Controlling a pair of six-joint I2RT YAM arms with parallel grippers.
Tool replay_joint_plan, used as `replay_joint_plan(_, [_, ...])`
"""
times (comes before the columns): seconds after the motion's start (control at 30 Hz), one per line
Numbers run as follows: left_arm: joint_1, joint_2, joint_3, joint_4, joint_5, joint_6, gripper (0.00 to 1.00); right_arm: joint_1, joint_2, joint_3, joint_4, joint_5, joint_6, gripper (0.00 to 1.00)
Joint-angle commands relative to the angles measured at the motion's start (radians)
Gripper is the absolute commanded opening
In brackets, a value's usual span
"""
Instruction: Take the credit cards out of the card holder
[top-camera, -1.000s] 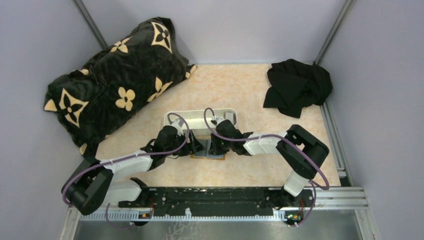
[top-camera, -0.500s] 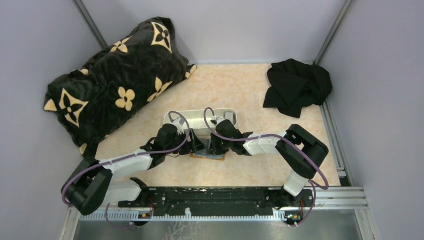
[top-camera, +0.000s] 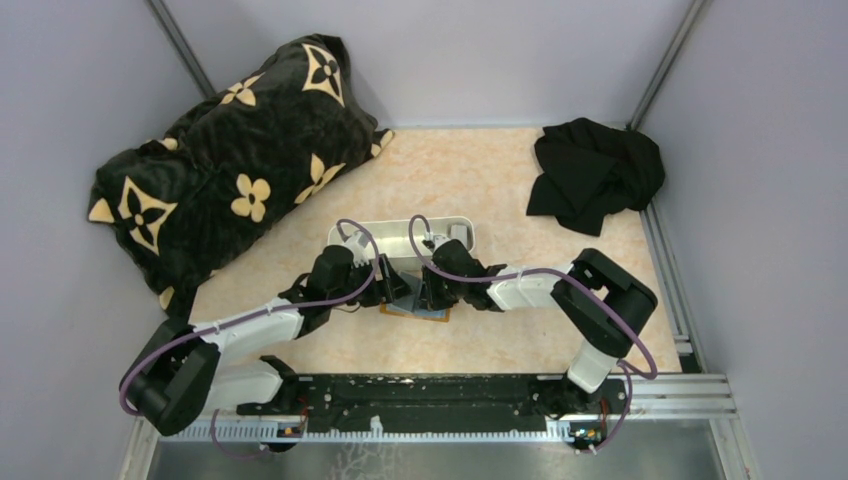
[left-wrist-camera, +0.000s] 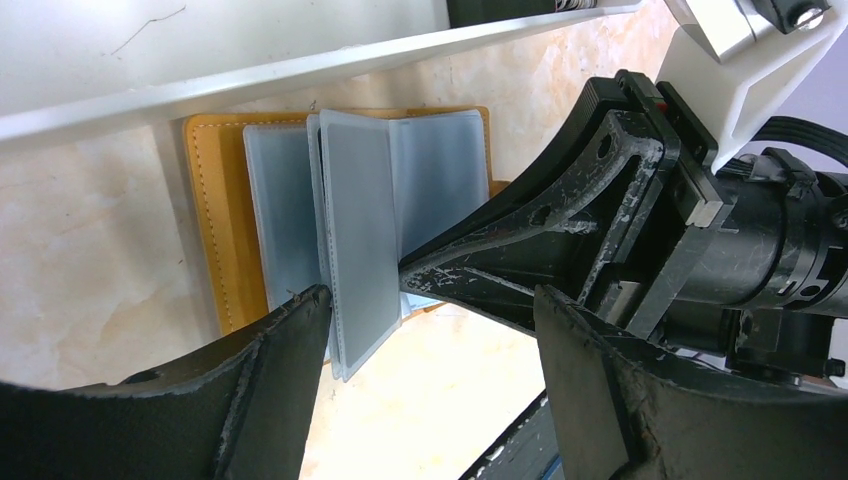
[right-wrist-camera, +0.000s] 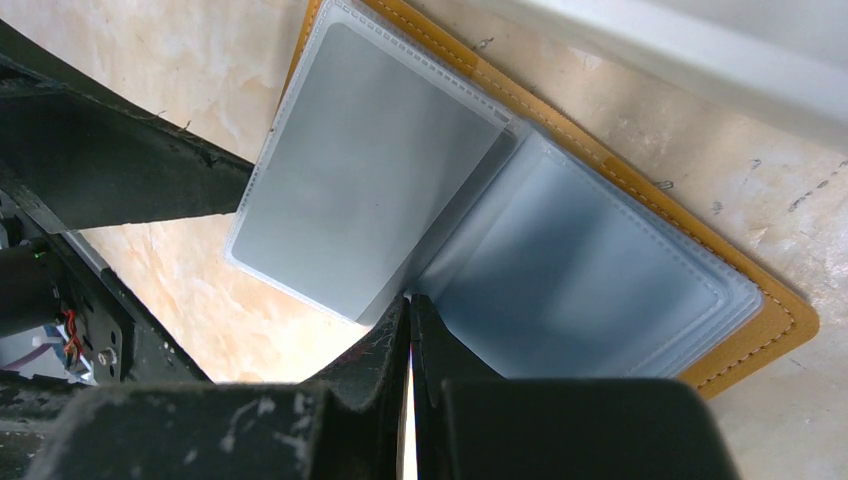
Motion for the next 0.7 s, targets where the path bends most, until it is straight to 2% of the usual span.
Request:
replay_joint_plan(0.0, [-0.001, -0.004, 0.031, 0.018, 0.04, -0.006, 0.8, 0.005, 0.039, -0.027, -0.016, 0.009, -0.006, 0.03])
replay_joint_plan(0.67, [-0.001, -0.027, 0.048, -0.026, 0.049, 0.013, 0.8, 0.004, 0.055, -0.019, -0.009, -0.001, -0.005, 0.03])
